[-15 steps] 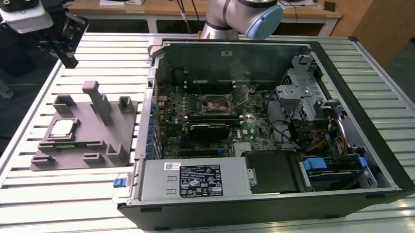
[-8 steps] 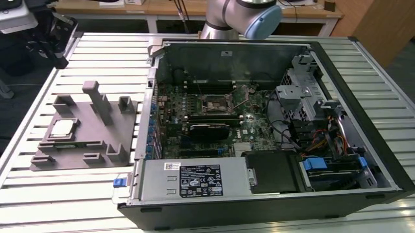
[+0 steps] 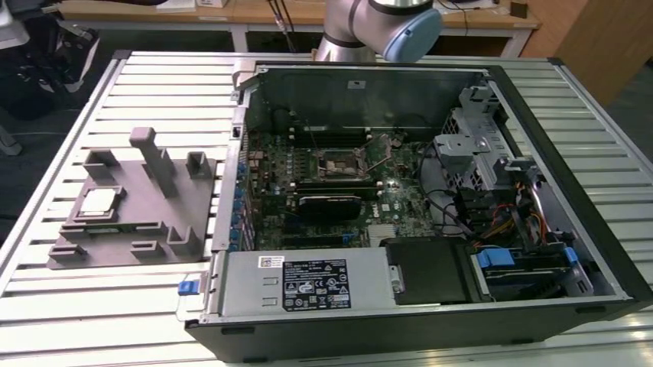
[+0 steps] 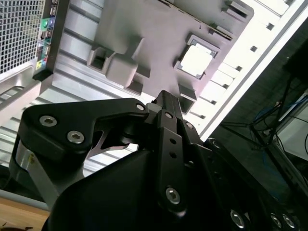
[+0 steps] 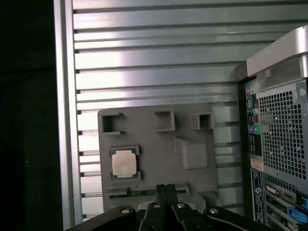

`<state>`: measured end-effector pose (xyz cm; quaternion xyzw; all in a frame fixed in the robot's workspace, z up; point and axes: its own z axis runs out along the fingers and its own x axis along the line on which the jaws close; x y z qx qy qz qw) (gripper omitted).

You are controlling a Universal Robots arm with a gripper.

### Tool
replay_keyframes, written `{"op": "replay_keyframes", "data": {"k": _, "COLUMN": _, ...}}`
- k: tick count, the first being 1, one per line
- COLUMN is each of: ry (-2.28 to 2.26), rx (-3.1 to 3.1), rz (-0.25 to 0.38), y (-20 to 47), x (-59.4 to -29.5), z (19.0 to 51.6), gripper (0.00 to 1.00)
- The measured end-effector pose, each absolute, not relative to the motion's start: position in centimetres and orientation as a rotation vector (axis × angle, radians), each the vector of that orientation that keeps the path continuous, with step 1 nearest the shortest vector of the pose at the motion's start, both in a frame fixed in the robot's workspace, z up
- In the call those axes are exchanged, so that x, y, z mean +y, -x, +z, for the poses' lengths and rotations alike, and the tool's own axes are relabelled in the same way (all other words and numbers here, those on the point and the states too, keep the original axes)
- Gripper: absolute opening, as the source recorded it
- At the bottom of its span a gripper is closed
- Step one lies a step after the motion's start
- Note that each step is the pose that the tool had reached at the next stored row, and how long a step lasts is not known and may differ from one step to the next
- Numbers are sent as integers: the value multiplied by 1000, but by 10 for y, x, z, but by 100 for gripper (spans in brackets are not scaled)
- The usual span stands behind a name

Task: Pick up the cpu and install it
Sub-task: 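Reach for the cpu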

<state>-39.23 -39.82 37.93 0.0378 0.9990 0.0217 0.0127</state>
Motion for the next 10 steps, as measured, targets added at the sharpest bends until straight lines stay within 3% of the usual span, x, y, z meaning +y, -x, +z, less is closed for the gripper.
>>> {"op": "replay_keyframes", "data": {"k": 10, "ry": -118, "rx": 3113, "rz": 68, "y": 427, "x": -398, "z": 377, "gripper": 11}}
